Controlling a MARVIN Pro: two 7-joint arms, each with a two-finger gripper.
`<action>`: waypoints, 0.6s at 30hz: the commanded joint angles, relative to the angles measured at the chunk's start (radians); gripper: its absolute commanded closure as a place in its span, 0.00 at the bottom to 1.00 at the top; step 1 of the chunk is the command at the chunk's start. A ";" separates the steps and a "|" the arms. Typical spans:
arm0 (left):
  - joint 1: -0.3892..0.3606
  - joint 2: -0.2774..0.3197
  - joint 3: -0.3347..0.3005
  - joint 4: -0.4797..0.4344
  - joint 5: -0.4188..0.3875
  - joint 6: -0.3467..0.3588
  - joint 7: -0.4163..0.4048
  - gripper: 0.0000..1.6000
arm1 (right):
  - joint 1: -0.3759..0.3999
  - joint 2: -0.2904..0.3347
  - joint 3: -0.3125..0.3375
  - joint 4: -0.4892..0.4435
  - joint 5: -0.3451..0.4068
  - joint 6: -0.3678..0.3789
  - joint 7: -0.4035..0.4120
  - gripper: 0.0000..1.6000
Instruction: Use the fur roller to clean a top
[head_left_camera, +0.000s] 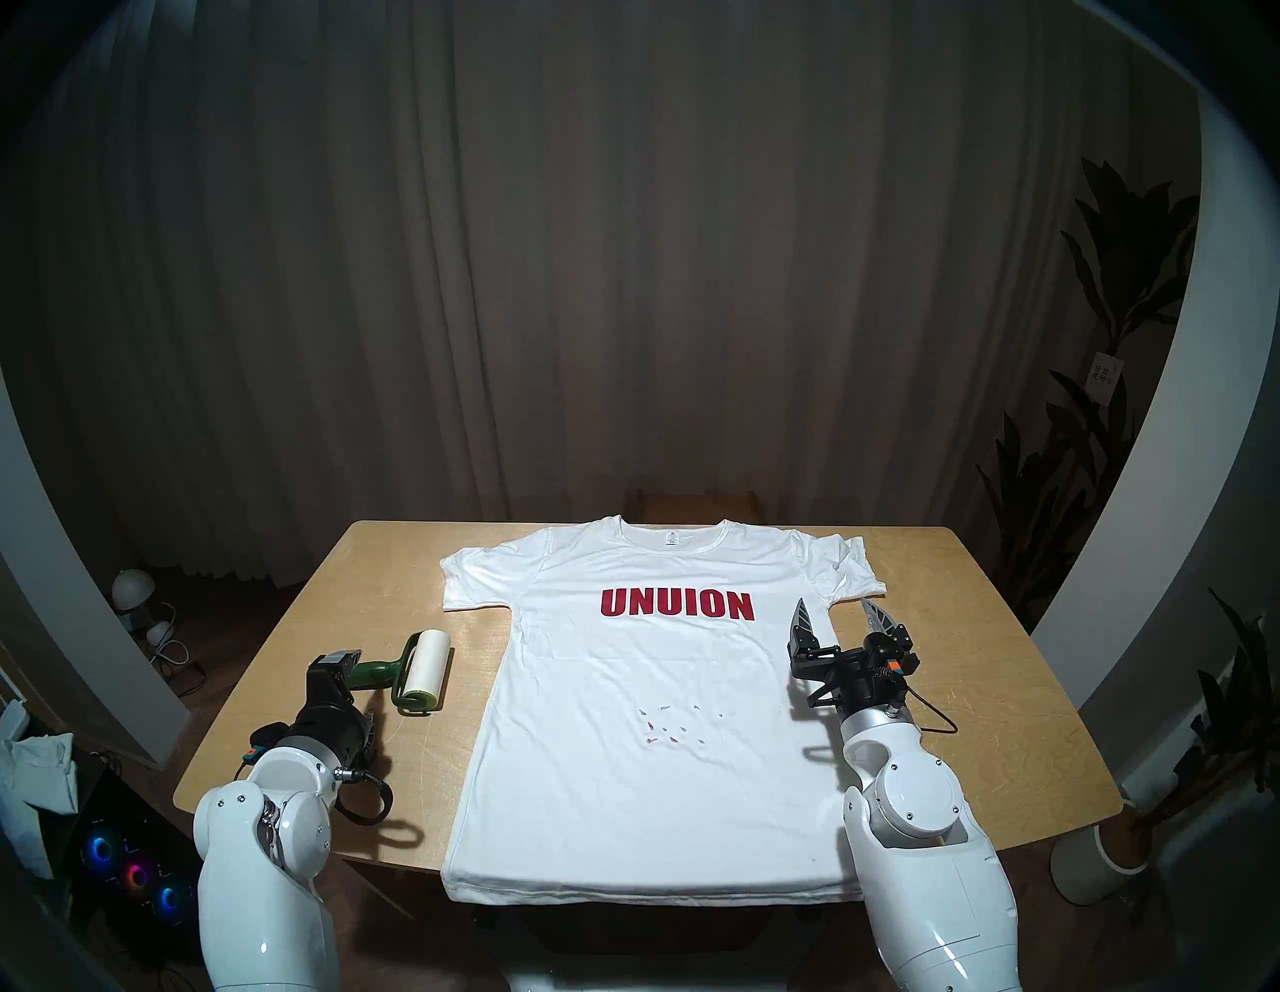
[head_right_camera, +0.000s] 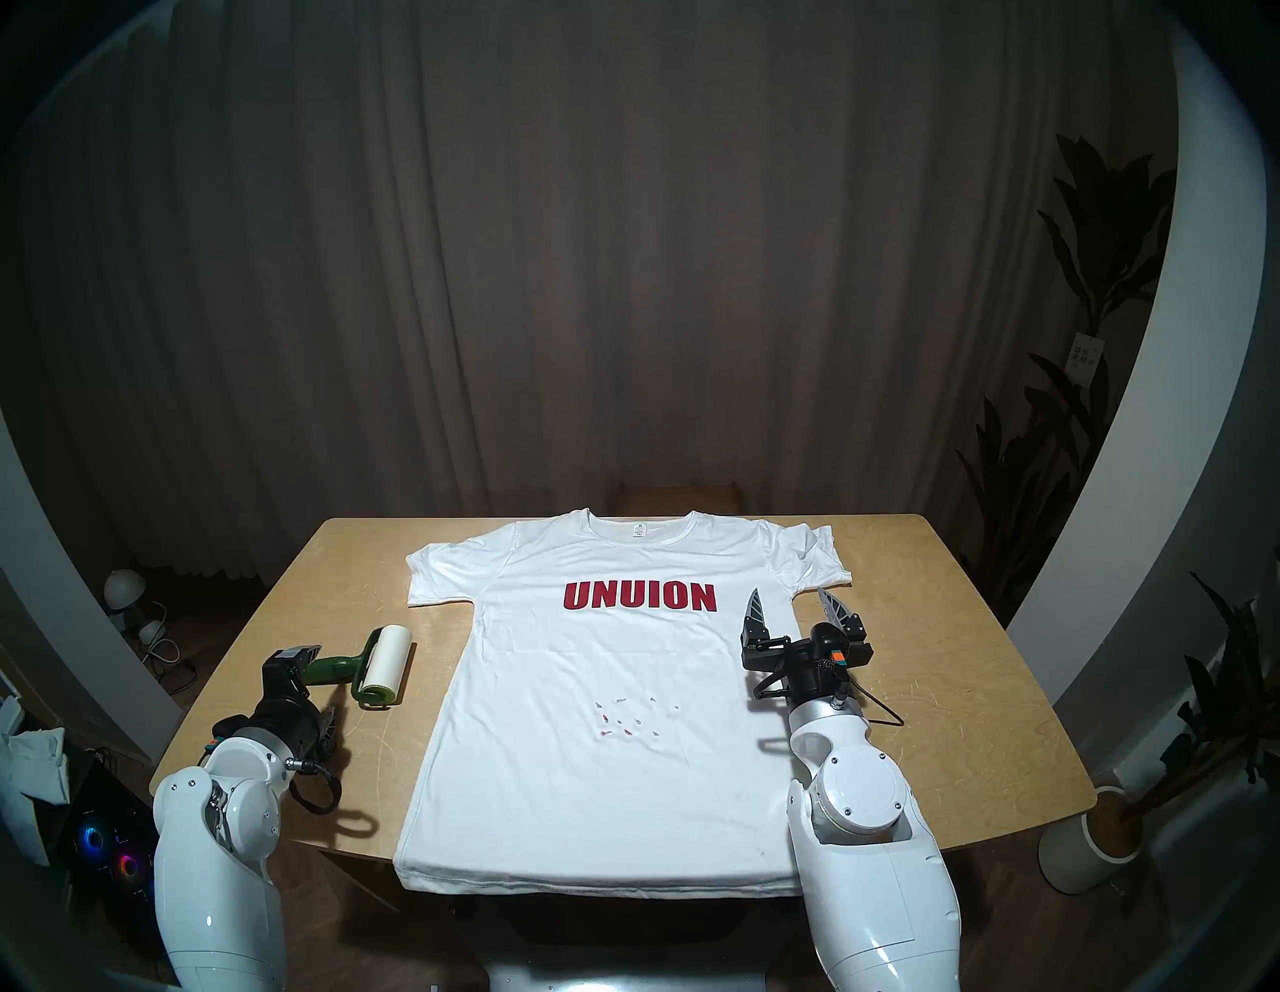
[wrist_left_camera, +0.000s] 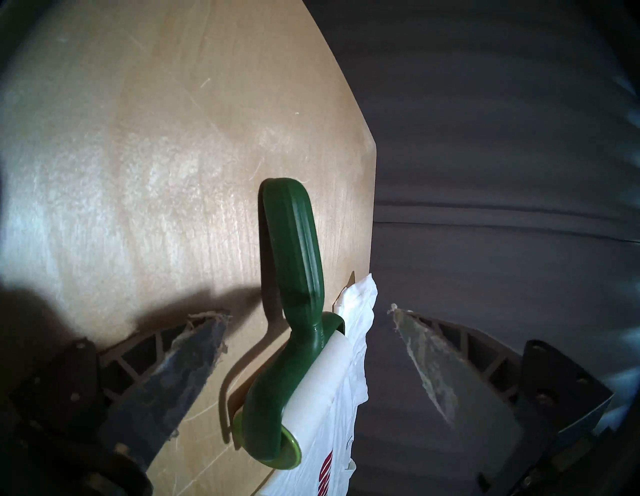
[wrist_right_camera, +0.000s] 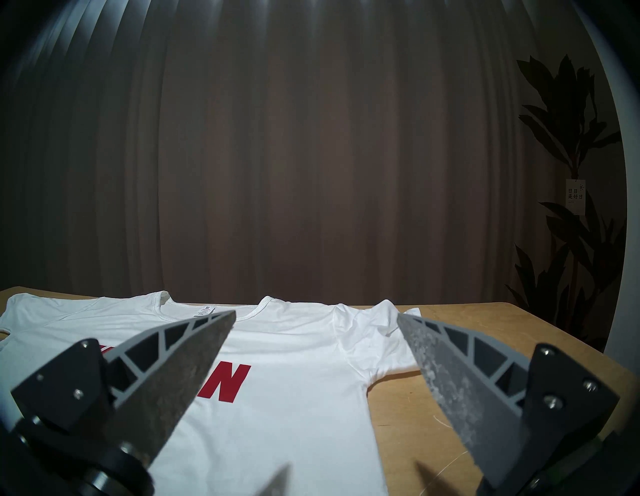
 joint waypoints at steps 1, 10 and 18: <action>-0.059 0.034 0.000 0.030 0.005 0.001 -0.011 0.00 | -0.004 -0.005 -0.003 -0.033 -0.008 -0.016 -0.009 0.00; -0.091 0.060 0.012 0.094 -0.003 0.020 -0.002 0.00 | -0.010 -0.013 -0.009 -0.051 -0.025 -0.007 -0.027 0.00; -0.101 0.054 0.024 0.114 0.017 -0.001 0.008 0.00 | -0.007 -0.017 -0.019 -0.049 -0.035 -0.005 -0.042 0.00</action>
